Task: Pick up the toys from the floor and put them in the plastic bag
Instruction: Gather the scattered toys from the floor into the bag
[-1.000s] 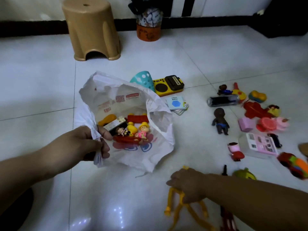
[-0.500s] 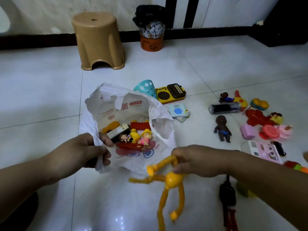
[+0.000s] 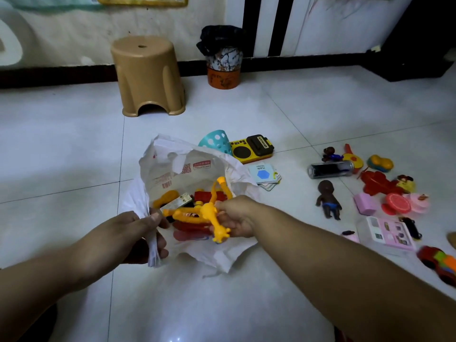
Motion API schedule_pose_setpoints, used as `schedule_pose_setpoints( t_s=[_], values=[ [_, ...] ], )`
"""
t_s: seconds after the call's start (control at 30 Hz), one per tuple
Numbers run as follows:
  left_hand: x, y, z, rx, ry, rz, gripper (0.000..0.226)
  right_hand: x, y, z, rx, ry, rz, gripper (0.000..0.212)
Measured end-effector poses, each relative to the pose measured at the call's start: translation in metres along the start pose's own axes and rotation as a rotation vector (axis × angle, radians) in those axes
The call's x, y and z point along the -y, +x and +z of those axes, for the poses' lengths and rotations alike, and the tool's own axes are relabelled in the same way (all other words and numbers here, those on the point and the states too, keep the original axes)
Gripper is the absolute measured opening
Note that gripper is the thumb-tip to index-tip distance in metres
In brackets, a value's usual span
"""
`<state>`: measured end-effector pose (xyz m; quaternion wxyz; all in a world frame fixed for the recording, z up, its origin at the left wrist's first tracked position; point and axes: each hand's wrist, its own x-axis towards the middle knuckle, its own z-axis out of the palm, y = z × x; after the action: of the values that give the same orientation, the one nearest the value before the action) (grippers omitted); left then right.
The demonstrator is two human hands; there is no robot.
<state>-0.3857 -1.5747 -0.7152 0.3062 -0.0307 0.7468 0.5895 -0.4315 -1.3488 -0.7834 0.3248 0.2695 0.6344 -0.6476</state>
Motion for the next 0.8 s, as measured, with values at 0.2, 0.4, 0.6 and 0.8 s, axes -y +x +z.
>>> schedule_pose_setpoints(
  t_s=[0.2,0.4,0.6,0.8],
  values=[
    [-0.001,0.001,-0.001,-0.095,-0.009,-0.016,0.039,-0.004,0.022,0.007,-0.147,-0.221,-0.233,0.052],
    [0.002,0.007,-0.008,-0.262,0.032,-0.111,0.024,0.003,0.01,-0.048,-0.368,-0.342,-0.301,0.09],
    [-0.002,0.012,-0.006,-0.264,0.045,-0.029,0.021,0.024,0.014,-0.082,-0.516,-0.309,-0.345,0.096],
    [-0.018,0.022,0.012,-0.212,0.205,0.084,0.032,0.035,0.004,-0.11,-0.577,-0.276,-0.402,0.099]
  ],
)
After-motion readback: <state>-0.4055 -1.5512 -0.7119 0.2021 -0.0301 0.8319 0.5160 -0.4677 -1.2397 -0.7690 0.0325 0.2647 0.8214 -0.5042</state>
